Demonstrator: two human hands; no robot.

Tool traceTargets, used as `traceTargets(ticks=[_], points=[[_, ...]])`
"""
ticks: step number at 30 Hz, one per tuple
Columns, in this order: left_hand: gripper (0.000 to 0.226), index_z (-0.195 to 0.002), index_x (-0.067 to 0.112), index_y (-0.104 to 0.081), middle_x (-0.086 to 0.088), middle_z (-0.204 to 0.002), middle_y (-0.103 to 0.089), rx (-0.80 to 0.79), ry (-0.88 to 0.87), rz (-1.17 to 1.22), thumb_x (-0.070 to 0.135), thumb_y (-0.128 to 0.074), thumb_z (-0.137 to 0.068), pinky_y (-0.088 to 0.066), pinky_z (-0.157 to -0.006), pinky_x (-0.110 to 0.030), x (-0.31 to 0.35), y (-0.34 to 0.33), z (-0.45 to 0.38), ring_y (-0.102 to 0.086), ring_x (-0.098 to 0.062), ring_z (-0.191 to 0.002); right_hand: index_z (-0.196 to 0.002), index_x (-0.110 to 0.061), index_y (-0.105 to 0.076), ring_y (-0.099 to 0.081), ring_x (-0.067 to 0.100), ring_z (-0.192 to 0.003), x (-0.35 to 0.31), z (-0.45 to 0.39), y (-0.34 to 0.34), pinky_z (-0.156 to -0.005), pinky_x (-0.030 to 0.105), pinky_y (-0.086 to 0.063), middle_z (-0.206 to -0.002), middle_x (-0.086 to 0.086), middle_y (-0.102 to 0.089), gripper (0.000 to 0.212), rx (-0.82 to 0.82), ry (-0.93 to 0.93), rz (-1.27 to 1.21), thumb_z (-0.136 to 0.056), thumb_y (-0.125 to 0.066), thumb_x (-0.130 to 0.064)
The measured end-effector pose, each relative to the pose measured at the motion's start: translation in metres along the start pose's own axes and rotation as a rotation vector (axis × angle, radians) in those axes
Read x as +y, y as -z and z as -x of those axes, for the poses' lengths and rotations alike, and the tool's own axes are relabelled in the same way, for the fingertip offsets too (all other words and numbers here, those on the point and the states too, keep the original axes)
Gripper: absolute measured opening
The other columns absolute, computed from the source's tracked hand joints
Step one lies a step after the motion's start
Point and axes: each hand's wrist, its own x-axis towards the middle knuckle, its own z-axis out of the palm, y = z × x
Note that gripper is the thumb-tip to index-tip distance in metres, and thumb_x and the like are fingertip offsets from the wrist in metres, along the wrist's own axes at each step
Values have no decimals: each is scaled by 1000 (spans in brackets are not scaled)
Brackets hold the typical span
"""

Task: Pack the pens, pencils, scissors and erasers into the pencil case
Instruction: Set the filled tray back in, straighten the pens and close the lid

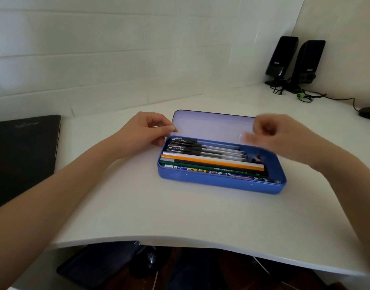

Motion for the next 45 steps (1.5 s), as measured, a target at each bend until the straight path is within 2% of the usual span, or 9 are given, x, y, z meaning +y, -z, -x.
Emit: traceTargets(ticks=[3,9,15,19,24,29,32,35,45], points=[[8,-81,14,-64,-3,-75,-60,114,6,37,13,-61,-88,-51,-50,-18,-3,2,-4,-54,-4,-47,-95,-17,-48,-54,22,-87,26,-15,0,-71,34,-44,-92,6,-58,40,384,-181,4,-85,-53,-55],[13,-97,19,-61,-4,-83,-69,5,162,121,26,-64,-86,-55,-67,-24,-8,6,-8,-66,-10,-62,-139,-17,-33,-53,19,-86,35,-20,-12,-77,31,-41,-124,11,-55,57,168,-344,-206,-92,-54,-41],[31,-96,18,-63,0,-82,-70,-70,184,359,38,-40,-97,-53,-57,-21,-4,5,-7,-62,-11,-61,-124,-19,-53,-60,15,-87,36,-24,-6,-86,36,-50,-94,-1,-63,34,402,-215,-515,-96,-48,-36],[57,-77,18,-68,5,-73,-70,-45,203,435,55,-28,-95,-43,-60,-26,-4,10,-11,-57,-12,-63,-72,-21,-67,-57,11,-69,22,-23,2,-71,28,-46,-72,-5,-65,60,444,-191,-851,-98,-22,-53],[69,-47,17,-64,5,-68,-71,-110,103,435,55,-29,-93,-39,-71,-28,3,8,-4,-55,-15,-79,-53,-9,-57,-33,18,-47,17,-15,3,-50,28,-28,-41,3,-43,83,190,7,-974,-93,-8,-62],[38,-61,27,-75,13,-77,-70,-187,98,42,33,-51,-90,-48,-84,-19,3,-31,-20,-58,-7,-80,-44,-11,-36,-22,12,-41,4,-13,-18,-53,29,-20,-42,1,-26,74,56,23,-536,-96,-11,-56],[34,-106,18,-70,9,-106,-65,-140,-286,-281,29,-40,-97,-28,-98,-6,-1,-42,-2,-52,7,-98,-50,-14,-28,-24,13,-46,1,-9,-32,-56,31,-24,-46,-2,-24,63,124,87,-149,-92,-28,-60],[55,-122,26,-56,7,-125,-58,-148,-477,-560,47,-17,-91,-17,-106,-20,1,-36,16,-43,-5,-118,-52,-17,-23,-24,17,-48,-3,-8,-34,-54,32,-22,-47,1,-23,61,129,113,85,-86,-32,-66],[57,-129,21,-51,1,-131,-53,-85,-429,-627,49,-17,-92,-20,-107,-22,15,-37,30,-39,-15,-125,-53,-15,-38,-37,18,-48,-10,0,-34,-50,30,-27,-47,0,-37,56,224,99,320,-92,-38,-56]])
